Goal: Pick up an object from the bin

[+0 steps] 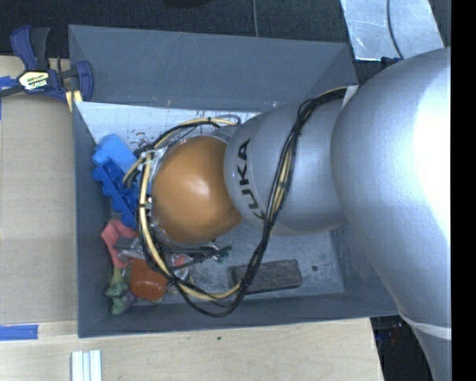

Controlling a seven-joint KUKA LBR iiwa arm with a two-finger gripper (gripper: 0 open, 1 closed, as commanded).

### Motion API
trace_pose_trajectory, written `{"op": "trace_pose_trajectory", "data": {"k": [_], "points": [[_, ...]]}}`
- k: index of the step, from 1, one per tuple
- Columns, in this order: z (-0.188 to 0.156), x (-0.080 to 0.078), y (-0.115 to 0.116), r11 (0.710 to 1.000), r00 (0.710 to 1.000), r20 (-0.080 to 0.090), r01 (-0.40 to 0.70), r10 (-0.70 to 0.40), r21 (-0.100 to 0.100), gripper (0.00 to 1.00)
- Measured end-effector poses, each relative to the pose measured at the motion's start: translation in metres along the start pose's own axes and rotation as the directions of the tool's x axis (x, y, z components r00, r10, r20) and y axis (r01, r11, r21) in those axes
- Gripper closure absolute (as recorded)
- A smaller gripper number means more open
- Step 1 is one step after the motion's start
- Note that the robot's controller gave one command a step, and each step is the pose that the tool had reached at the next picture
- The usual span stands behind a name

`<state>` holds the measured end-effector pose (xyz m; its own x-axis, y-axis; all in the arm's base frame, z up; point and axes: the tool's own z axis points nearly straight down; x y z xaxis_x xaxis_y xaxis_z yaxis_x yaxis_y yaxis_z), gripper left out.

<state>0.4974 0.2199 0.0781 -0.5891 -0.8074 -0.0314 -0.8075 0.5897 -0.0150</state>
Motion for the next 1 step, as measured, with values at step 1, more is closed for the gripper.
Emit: {"op": "trace_pose_trajectory", "data": {"k": [1], "points": [[-0.0102,-0.0004,0.0,1.0,1.0,0.0,0.0,0.0,0.0,1.0]]}}
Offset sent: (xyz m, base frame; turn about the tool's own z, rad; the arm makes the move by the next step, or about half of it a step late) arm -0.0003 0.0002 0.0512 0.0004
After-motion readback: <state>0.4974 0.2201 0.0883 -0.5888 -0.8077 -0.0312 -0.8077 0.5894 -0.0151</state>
